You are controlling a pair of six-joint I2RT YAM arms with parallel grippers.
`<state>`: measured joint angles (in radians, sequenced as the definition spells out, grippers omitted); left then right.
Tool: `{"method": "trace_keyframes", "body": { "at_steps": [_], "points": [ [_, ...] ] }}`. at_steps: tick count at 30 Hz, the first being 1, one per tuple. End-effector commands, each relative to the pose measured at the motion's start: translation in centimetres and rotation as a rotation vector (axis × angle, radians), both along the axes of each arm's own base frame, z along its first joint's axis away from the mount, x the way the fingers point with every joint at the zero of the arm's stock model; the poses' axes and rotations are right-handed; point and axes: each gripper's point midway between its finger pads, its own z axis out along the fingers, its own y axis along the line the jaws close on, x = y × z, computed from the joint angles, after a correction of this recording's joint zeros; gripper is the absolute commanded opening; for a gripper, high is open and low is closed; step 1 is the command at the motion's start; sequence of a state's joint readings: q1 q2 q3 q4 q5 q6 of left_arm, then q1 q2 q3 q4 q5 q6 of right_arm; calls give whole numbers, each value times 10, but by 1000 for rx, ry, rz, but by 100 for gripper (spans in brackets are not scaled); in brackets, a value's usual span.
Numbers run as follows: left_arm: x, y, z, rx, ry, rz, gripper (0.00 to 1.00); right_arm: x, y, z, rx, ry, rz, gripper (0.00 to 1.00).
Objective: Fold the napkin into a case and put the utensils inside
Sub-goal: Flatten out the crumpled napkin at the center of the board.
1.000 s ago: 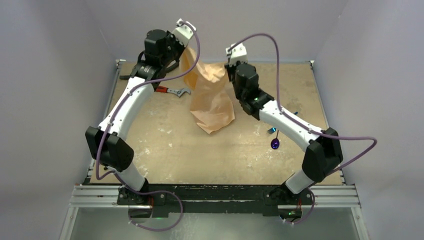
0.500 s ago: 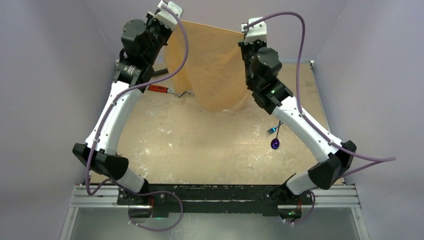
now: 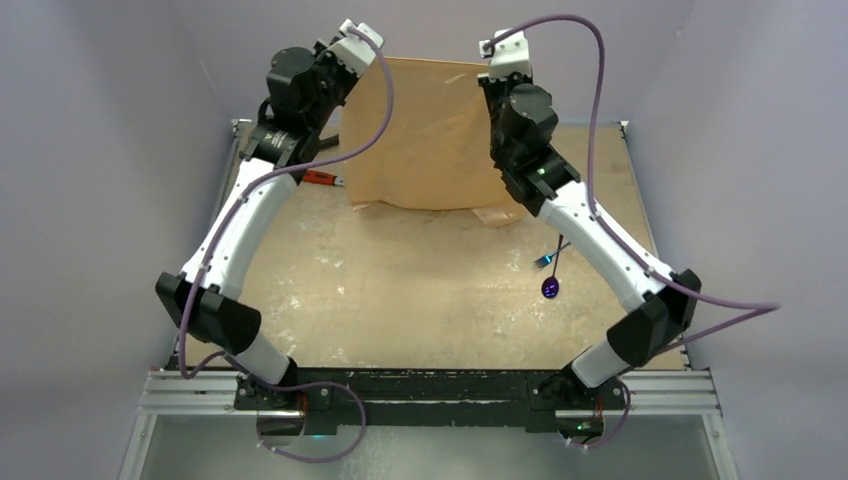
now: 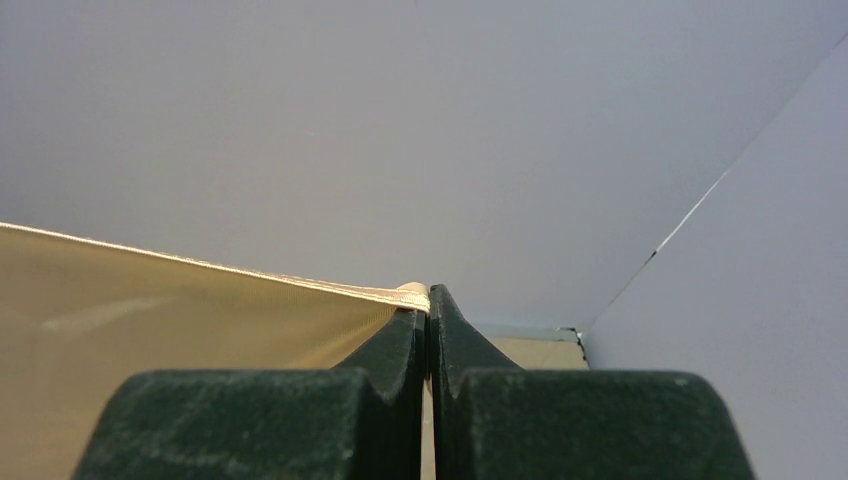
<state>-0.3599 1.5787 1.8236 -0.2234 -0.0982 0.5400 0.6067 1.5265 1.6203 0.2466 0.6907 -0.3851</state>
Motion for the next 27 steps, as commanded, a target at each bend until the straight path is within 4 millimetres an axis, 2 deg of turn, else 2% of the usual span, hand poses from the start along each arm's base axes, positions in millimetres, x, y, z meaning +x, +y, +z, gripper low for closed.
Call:
{"method": "trace_keyframes", "body": {
  "at_steps": [1, 5, 9, 10, 15, 18, 20, 21, 22, 24, 26, 27],
  "points": [
    [35, 17, -3, -10, -80, 131, 0, 23, -21, 27, 19, -81, -101, 0],
    [53, 12, 37, -63, -208, 143, 0, 40, -19, 55, -2, -142, -134, 0],
    [57, 13, 80, -79, -307, 155, 0, 34, -25, 90, 54, -226, -151, 0],
    [53, 15, 94, -80, -340, 161, 0, 30, -27, 97, 72, -240, -157, 0],
    [30, 27, 135, -54, -452, 186, 0, 6, -31, 111, 121, -250, -116, 0],
    [7, 30, 142, -44, -456, 158, 0, -16, -21, 101, 100, -222, -69, 0],
    [-19, 30, 136, -18, -422, 107, 0, -31, -6, 80, 61, -172, -26, 0],
    [-30, 29, 124, 4, -383, 73, 0, -39, 3, 61, 37, -134, -7, 0],
    [-41, 27, 103, 28, -323, 36, 0, -45, 13, 40, 17, -89, 20, 0],
    [-60, 22, 45, 92, -166, -36, 0, -58, 34, -15, -28, 31, 88, 0],
    [-82, 24, -23, 140, 4, -79, 0, -75, 51, -78, -48, 165, 153, 0],
    [-94, 24, -63, 184, 96, -114, 0, -85, 59, -109, -47, 233, 186, 0]
  ]
}}
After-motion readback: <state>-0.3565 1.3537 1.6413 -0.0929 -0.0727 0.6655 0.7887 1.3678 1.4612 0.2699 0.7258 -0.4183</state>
